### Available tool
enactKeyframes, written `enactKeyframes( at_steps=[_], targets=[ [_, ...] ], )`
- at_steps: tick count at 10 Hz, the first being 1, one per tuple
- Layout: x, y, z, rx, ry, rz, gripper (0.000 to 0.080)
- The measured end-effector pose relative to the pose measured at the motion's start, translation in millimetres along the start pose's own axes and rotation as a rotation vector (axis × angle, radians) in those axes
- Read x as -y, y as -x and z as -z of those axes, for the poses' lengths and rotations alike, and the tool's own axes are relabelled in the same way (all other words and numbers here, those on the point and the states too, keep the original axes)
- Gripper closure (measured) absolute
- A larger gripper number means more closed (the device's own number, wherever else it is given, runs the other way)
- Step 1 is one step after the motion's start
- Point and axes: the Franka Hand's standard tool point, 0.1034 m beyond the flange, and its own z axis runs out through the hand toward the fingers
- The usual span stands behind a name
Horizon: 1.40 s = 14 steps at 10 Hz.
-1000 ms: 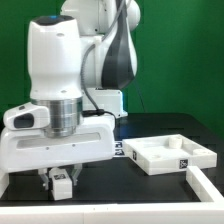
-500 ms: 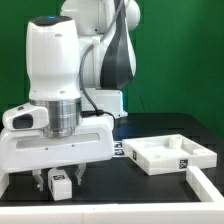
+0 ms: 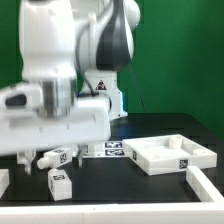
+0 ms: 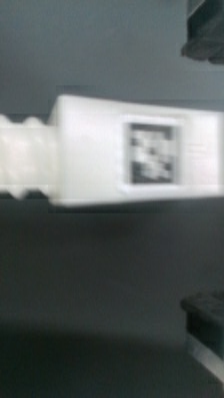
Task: Assemble one leg
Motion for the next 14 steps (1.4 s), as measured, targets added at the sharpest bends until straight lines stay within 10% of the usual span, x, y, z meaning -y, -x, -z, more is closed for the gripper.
enactKeyframes(
  at_steps=[4,8,12,14],
  targets=[
    [85.5,22.2,25.3,-0.015,-0.016,-0.032,0.0151],
    [89.7,16.8,20.1,-0.017,-0.016,-0.024,0.0151],
    [159.2,58.0,7.3,-0.087,-0.009,0.041,0.0151],
    [151.7,52.6,8.6,-0.082,-0.008,0.047,0.0151]
  ],
)
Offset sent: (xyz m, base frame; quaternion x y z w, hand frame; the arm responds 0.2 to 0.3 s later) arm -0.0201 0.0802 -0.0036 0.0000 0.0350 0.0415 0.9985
